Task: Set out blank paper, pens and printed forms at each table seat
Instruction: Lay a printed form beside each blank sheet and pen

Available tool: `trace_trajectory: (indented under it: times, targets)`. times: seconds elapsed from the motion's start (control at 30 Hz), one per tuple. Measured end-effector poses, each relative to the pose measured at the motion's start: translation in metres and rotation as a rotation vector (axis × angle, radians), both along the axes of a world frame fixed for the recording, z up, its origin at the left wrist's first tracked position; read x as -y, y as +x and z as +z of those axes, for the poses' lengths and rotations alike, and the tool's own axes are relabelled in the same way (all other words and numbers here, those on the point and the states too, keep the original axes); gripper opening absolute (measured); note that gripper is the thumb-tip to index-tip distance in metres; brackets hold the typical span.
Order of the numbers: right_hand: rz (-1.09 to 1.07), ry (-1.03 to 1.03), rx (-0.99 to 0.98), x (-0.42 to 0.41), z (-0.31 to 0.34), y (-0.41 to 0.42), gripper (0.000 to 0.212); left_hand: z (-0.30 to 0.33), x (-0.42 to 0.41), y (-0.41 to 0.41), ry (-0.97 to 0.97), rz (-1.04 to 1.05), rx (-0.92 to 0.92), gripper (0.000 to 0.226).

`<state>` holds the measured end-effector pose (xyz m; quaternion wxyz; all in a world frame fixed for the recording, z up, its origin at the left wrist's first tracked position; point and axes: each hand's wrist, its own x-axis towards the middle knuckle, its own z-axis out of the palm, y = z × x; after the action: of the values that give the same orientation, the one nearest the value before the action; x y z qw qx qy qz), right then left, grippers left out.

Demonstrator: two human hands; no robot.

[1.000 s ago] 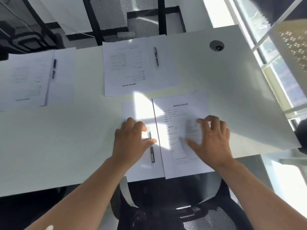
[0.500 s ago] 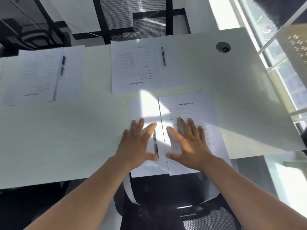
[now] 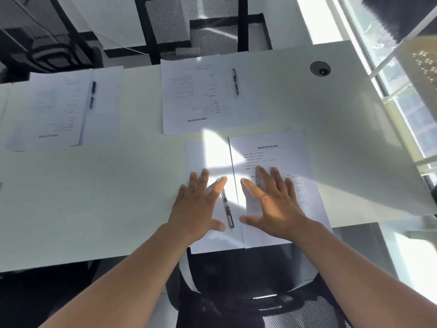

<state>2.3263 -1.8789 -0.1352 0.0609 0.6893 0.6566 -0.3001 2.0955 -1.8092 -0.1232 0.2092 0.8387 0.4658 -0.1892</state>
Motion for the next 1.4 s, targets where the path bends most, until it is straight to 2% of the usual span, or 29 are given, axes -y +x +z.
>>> trace_trajectory:
  times: [0.33,1.07,1.4]
  targets:
    - [-0.007,-0.010,0.013,-0.001,-0.002,-0.002,0.105,-0.003,0.001,0.007,-0.048,0.105,0.036,0.142]
    - [-0.003,0.012,0.018,0.001,-0.006,0.000,0.105,0.000,0.000,0.010,-0.045,0.093,-0.001,0.140]
    - [-0.006,-0.020,-0.012,-0.005,0.004,0.002,0.106,0.001,-0.001,-0.002,-0.047,0.100,0.073,0.140]
